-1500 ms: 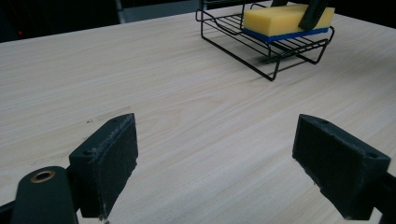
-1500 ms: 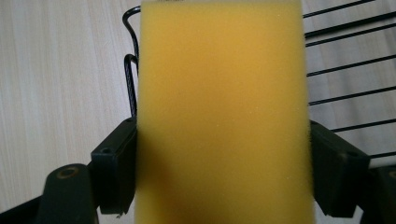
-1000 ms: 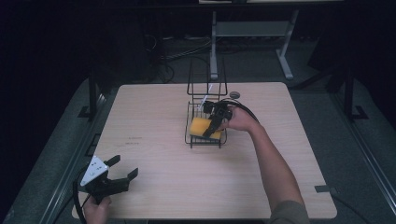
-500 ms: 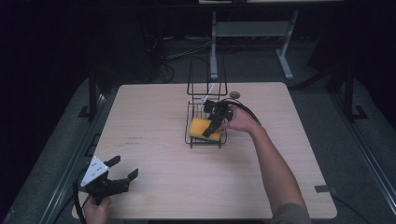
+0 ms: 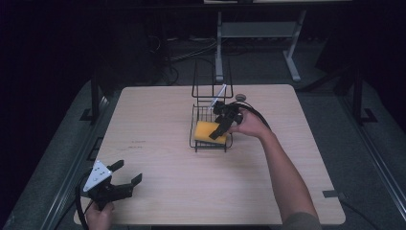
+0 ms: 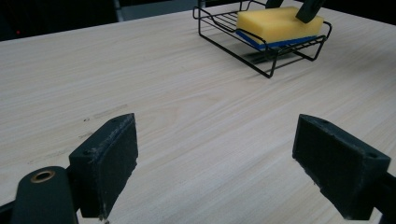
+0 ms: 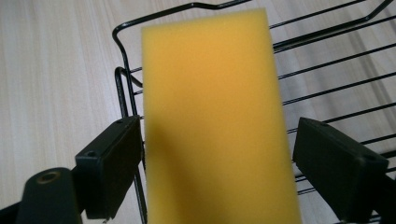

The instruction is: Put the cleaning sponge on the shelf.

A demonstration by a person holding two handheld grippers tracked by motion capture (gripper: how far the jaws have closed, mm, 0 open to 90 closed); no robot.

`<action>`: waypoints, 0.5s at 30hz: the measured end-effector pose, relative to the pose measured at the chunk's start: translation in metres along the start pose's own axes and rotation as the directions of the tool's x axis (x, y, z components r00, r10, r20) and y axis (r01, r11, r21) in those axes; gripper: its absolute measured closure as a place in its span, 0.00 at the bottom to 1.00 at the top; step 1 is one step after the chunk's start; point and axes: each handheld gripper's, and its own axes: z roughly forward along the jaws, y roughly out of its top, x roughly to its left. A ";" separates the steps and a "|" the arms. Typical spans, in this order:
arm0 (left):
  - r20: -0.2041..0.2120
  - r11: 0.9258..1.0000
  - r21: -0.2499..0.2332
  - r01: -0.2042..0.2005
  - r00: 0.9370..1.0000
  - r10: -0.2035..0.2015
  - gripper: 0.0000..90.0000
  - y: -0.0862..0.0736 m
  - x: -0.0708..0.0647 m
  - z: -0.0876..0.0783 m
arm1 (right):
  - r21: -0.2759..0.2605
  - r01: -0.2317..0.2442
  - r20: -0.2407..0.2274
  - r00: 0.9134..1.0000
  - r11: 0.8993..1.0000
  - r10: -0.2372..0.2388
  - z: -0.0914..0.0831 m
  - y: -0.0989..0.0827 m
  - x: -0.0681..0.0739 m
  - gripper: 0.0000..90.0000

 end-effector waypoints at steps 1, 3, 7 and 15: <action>0.000 1.000 0.000 -0.001 1.000 0.001 0.15 0.000 0.000 0.000 | -0.003 0.002 0.001 1.000 1.000 -0.002 -0.001 0.000 0.000 0.17; 0.001 1.000 -0.001 -0.002 1.000 0.002 0.15 0.000 0.000 0.000 | -0.011 0.003 0.000 1.000 1.000 -0.003 -0.002 -0.002 0.000 0.17; 0.000 1.000 0.000 -0.004 1.000 0.004 0.15 0.000 0.000 0.000 | -0.045 -0.007 0.009 1.000 0.999 0.008 -0.002 -0.007 -0.001 0.17; 0.000 1.000 0.002 -0.006 1.000 0.006 0.15 0.000 -0.001 0.001 | -0.063 -0.012 0.005 1.000 0.998 0.012 -0.006 -0.014 -0.003 0.17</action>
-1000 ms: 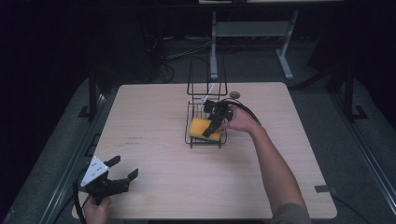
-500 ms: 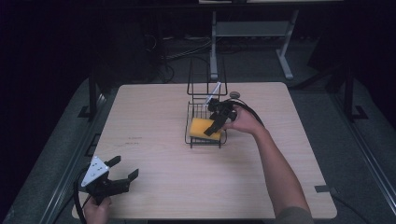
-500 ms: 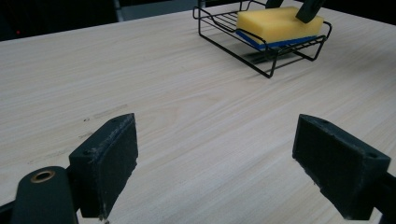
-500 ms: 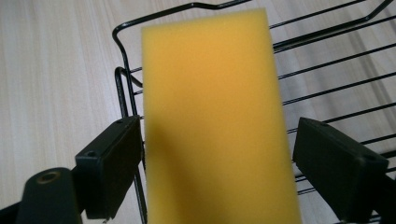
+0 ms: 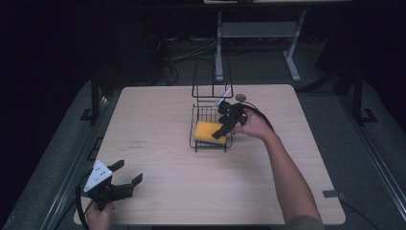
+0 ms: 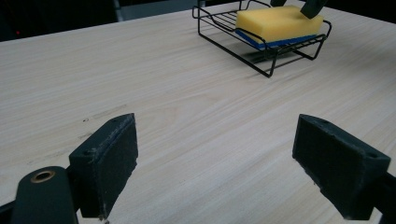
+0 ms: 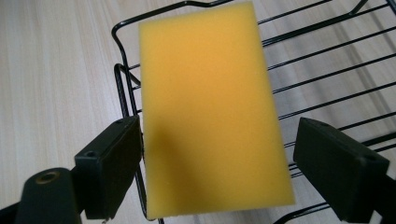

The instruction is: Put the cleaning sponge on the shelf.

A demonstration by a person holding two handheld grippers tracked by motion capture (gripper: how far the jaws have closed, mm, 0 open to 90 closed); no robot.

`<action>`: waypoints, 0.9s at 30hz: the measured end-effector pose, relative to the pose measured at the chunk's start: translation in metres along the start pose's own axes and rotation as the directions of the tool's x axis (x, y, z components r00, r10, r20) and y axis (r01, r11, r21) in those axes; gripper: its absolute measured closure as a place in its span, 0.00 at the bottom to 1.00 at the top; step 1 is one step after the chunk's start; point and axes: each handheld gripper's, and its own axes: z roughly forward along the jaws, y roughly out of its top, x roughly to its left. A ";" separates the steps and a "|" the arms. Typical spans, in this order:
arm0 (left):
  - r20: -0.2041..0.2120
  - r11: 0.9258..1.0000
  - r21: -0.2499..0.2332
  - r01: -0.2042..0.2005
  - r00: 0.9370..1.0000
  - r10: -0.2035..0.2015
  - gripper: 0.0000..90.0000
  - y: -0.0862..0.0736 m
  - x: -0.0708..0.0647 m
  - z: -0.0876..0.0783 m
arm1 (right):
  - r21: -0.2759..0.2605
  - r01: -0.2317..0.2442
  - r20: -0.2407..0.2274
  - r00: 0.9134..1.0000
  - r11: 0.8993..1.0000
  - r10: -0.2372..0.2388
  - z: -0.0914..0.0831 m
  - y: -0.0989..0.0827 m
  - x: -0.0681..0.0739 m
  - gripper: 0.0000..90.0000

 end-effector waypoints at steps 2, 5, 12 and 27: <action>-0.002 1.000 0.000 0.002 1.000 -0.002 0.15 0.000 0.000 0.000 | -0.002 0.000 0.003 1.000 1.000 0.000 -0.001 0.000 0.000 0.17; -0.001 1.000 -0.002 0.002 1.000 -0.002 0.15 0.000 0.000 -0.001 | -0.007 -0.001 0.005 1.000 1.000 0.001 -0.002 -0.001 0.001 0.16; -0.001 1.000 -0.001 0.002 1.000 -0.002 0.15 0.000 0.000 -0.001 | -0.024 -0.008 0.007 1.000 1.000 0.008 -0.006 -0.004 0.000 0.16; 0.003 1.000 0.004 -0.006 1.000 0.006 0.15 0.000 -0.002 0.001 | -0.066 -0.055 0.035 0.998 0.996 0.057 -0.028 -0.030 -0.001 0.16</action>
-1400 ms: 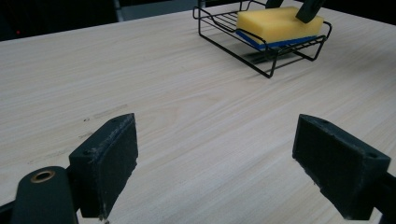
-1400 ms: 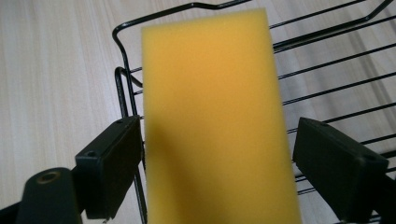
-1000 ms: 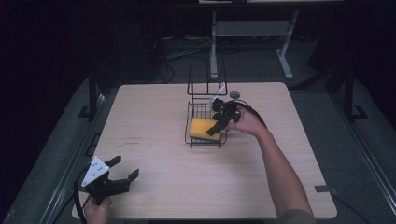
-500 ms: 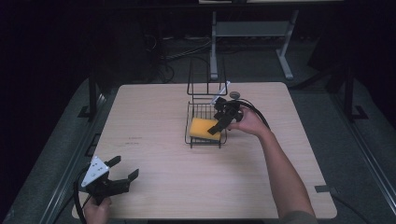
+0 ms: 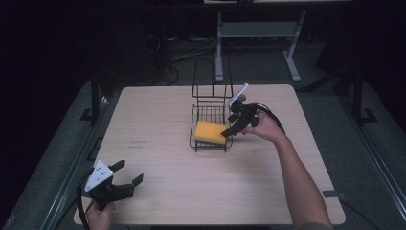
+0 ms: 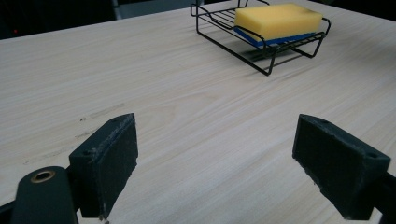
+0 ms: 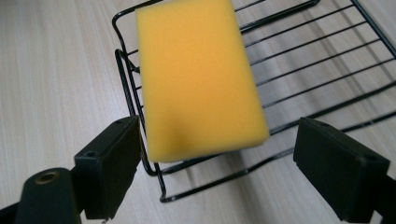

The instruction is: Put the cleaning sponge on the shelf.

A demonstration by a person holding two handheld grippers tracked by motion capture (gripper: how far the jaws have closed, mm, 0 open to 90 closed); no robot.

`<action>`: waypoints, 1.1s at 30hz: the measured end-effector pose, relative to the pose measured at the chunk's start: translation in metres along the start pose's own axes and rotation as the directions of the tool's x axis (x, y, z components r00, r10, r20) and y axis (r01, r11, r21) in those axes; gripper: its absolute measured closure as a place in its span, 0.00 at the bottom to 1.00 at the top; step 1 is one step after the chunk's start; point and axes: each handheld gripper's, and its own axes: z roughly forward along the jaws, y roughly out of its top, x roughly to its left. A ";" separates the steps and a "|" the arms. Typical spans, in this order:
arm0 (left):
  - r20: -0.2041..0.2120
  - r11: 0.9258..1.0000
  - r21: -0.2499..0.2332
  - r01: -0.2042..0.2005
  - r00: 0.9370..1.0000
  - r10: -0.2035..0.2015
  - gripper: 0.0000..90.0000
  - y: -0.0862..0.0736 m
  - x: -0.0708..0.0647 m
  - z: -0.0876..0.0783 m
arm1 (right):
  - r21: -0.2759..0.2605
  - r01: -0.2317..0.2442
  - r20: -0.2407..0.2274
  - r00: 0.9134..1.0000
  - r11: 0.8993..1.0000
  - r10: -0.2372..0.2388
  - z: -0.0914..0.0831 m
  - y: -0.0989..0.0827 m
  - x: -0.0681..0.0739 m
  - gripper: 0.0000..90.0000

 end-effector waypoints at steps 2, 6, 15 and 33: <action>0.003 1.000 0.000 0.001 1.000 -0.001 0.15 0.000 0.000 0.000 | 0.000 -0.006 0.003 1.000 1.000 0.006 -0.003 -0.004 0.001 0.16; 0.001 1.000 0.001 -0.001 1.000 0.001 0.15 0.000 0.000 0.000 | 0.005 -0.012 0.014 1.000 1.000 0.012 -0.008 -0.012 0.002 0.16; -0.002 1.000 0.011 -0.005 1.000 0.005 0.15 0.000 -0.001 0.001 | -0.011 -0.018 0.026 1.000 1.000 0.018 -0.022 -0.031 0.008 0.16; -0.006 0.999 0.028 -0.030 1.000 0.030 0.15 0.000 -0.004 0.002 | 0.007 -0.026 0.051 0.998 1.000 0.026 -0.037 -0.072 0.031 0.17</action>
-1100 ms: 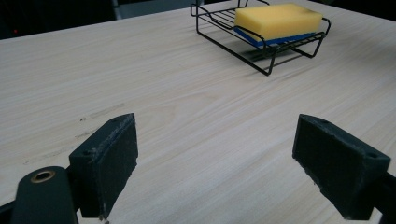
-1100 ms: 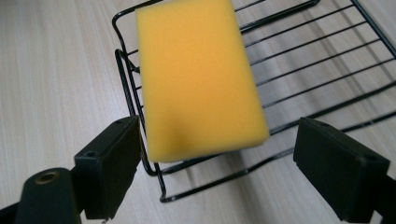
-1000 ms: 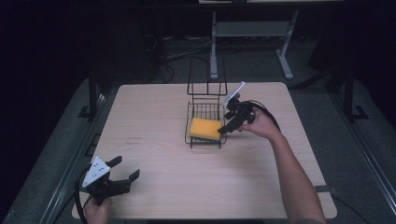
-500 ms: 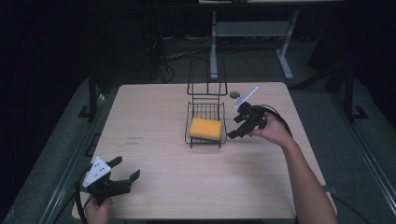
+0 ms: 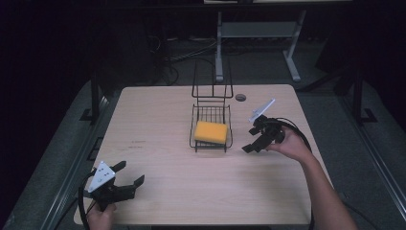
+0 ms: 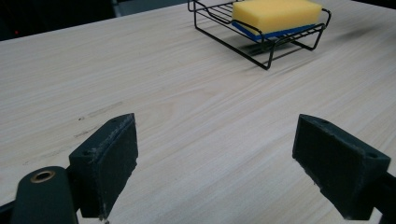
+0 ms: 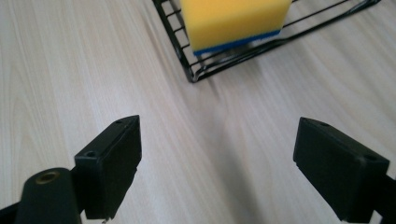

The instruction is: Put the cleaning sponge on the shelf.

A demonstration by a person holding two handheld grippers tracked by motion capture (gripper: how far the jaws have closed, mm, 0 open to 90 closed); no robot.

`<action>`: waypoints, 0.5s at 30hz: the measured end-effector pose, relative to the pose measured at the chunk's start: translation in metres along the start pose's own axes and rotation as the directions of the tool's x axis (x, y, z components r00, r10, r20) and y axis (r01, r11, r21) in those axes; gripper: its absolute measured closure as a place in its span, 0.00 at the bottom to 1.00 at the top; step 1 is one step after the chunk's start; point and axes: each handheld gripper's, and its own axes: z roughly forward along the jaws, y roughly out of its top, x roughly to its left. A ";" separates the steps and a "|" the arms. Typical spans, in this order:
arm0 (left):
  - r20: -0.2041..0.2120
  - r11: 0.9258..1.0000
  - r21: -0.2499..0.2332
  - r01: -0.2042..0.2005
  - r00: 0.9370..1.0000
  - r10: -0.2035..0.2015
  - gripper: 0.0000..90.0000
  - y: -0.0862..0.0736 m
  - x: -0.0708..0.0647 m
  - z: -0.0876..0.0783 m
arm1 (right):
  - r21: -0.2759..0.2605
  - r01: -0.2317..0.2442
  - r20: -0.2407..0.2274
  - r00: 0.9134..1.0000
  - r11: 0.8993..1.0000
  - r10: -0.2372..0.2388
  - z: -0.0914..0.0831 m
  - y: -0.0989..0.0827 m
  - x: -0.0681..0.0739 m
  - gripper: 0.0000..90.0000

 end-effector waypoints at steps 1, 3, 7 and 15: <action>0.001 1.000 0.000 -0.002 1.000 0.002 0.15 0.000 0.000 0.000 | 0.004 -0.003 0.004 1.000 1.000 0.003 0.000 -0.002 0.001 0.17; 0.001 1.000 -0.001 -0.004 1.000 0.004 0.15 0.000 0.000 0.000 | 0.008 -0.005 0.008 1.000 1.000 0.005 -0.002 -0.006 0.003 0.17; 0.003 1.000 -0.001 -0.003 1.000 0.003 0.15 0.000 0.000 0.000 | 0.010 -0.008 0.014 1.000 1.000 0.008 -0.006 -0.014 0.009 0.17; 0.003 1.000 -0.002 -0.001 1.000 0.001 0.15 0.000 -0.001 -0.001 | 0.016 -0.016 0.019 1.000 1.000 0.016 -0.010 -0.032 0.018 0.17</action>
